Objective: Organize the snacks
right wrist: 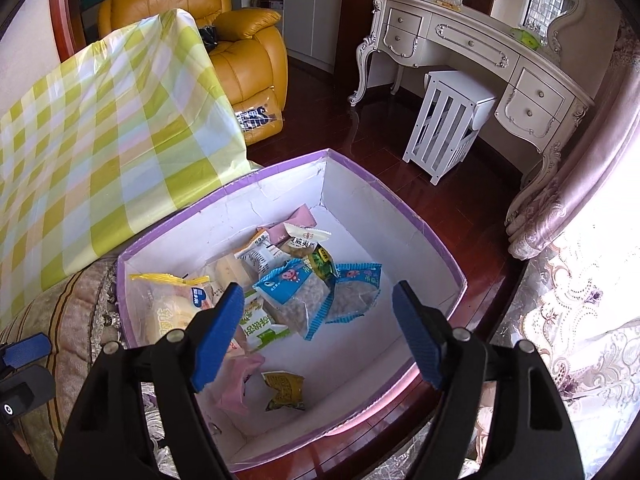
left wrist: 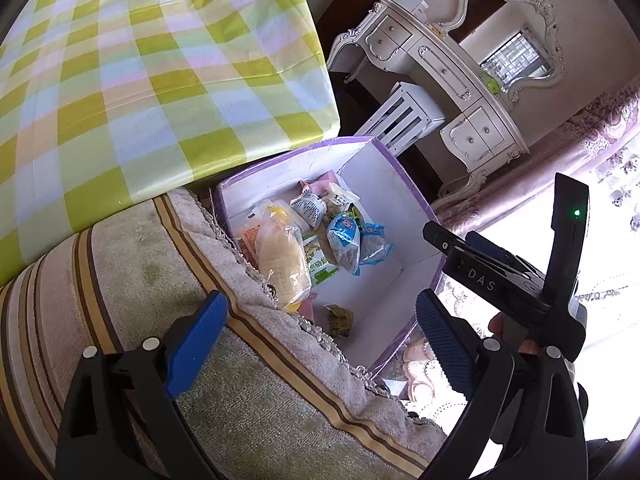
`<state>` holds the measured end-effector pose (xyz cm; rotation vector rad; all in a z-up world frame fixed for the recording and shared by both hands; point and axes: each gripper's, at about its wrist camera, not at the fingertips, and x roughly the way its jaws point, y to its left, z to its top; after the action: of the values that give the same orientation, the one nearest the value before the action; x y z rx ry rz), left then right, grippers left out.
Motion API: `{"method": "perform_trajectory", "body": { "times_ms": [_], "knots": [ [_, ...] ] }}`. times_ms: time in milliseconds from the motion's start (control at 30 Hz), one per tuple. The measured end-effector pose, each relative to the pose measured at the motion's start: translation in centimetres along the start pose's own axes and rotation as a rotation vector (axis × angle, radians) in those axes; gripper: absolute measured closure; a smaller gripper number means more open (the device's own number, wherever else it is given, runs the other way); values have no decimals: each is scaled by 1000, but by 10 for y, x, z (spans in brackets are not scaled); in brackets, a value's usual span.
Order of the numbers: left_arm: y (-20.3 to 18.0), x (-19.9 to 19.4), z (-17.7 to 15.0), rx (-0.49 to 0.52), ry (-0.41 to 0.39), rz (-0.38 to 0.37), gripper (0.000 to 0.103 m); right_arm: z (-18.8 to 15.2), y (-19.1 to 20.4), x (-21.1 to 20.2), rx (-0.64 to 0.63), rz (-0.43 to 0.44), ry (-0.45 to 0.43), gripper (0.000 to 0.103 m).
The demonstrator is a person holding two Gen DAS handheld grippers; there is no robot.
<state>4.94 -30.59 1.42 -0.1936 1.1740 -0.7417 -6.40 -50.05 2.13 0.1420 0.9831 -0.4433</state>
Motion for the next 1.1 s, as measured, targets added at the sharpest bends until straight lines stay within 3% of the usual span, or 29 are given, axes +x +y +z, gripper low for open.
{"method": "perform_trajectory", "body": {
  "times_ms": [200,1100],
  "knots": [
    [-8,9,-1,30,26,53,4,-1,4,1,-13,2,7,27],
    [1,16,7,-36,18,34,4,-7,9,3,-21,10,16,27]
  ]
}}
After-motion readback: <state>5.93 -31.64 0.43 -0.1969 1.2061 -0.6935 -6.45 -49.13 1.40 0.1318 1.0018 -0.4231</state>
